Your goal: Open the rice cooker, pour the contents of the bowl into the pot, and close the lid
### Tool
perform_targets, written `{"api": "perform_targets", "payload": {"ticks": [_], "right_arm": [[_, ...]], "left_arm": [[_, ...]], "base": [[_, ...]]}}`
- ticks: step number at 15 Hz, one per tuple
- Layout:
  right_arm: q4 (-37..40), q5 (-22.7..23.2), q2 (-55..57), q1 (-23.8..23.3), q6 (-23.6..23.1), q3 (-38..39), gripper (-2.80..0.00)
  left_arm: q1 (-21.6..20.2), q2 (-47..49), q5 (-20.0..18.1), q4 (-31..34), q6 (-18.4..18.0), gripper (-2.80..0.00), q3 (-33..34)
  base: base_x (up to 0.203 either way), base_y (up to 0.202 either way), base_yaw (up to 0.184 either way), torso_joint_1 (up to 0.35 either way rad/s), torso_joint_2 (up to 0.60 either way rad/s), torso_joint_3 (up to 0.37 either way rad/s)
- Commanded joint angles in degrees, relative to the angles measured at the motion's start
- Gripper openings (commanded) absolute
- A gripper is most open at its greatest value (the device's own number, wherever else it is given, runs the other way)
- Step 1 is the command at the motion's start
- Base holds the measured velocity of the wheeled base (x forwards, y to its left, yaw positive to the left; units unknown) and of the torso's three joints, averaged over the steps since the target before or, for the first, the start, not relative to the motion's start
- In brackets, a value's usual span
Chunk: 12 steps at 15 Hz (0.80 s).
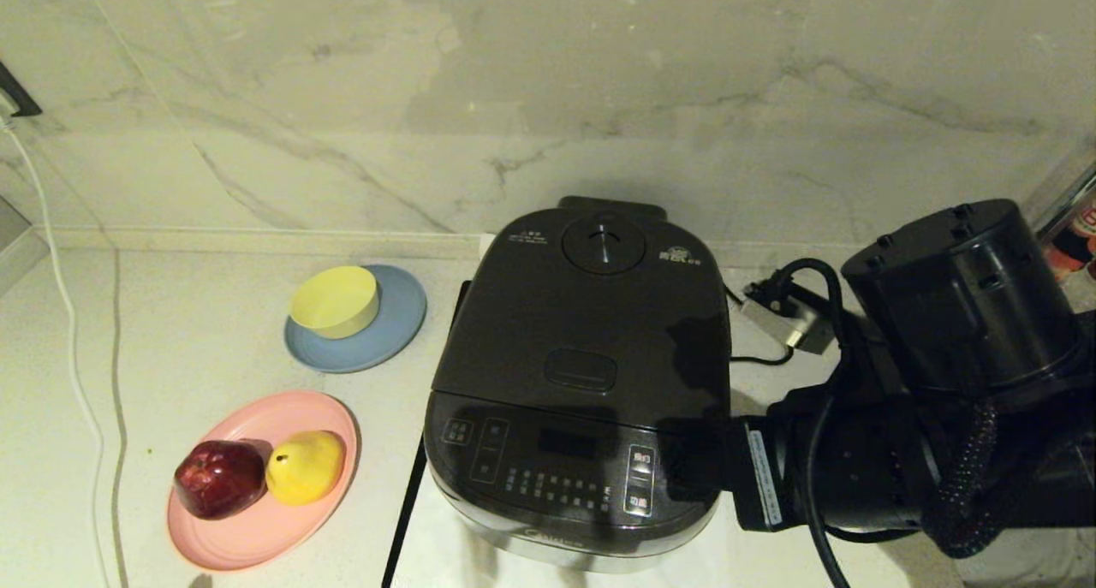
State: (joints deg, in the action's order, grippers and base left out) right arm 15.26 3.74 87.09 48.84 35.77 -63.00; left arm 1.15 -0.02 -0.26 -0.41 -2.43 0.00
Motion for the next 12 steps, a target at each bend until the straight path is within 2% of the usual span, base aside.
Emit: {"api": "perform_targets", "payload": {"ticks": [1, 6, 8, 12], "right_arm": [[0.02, 0.12, -3.26, 0.03, 0.26, -0.29, -2.8], [1.3, -1.86, -11.05, -0.55, 0.06, -1.46, -2.8], [2.56, -6.98, -15.36, -2.96, -0.8, -3.06, -2.8], [15.69, -19.91, -23.79, -12.43, -1.76, -11.58, -2.8]], "left_arm": [[0.0, -0.06, 0.0, -0.02, 0.05, -2.8, 0.53], [0.0, -0.06, 0.0, -0.02, -0.04, -2.8, 0.53], [0.0, -0.06, 0.0, -0.02, 0.04, -2.8, 0.53], [0.0, -0.06, 0.0, -0.02, -0.04, -2.8, 0.53]], "base": [[0.0, 0.0, 0.0, 0.0, 0.0, 0.0], [0.0, 0.0, 0.0, 0.0, 0.0, 0.0], [0.0, 0.0, 0.0, 0.0, 0.0, 0.0], [0.0, 0.0, 0.0, 0.0, 0.0, 0.0]]}}
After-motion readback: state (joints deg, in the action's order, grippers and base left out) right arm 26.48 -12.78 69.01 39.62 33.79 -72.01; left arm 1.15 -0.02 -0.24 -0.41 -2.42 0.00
